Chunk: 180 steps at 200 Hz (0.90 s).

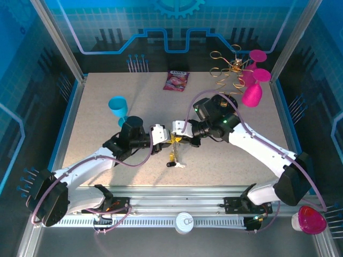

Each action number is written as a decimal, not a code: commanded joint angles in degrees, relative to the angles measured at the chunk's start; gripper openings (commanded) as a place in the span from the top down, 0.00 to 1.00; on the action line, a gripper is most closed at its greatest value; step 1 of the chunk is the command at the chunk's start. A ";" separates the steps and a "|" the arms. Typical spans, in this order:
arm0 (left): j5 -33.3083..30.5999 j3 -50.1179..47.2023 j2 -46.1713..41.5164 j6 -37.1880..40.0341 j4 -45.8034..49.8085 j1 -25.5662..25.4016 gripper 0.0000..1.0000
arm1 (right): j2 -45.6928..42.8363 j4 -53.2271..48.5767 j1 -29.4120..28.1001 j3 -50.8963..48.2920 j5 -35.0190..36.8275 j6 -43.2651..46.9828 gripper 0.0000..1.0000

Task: Put the keys on the keyring

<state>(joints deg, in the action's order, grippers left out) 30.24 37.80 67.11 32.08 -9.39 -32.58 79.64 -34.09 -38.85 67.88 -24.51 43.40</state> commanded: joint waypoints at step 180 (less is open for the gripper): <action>-1.49 -1.50 -0.89 -7.47 -8.52 0.59 1.00 | -8.34 22.64 -0.91 -16.11 6.46 -4.73 0.95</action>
<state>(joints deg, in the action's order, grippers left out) 27.86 36.58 67.02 25.54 -15.40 -32.18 70.74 -11.73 -38.24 51.81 -19.53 36.93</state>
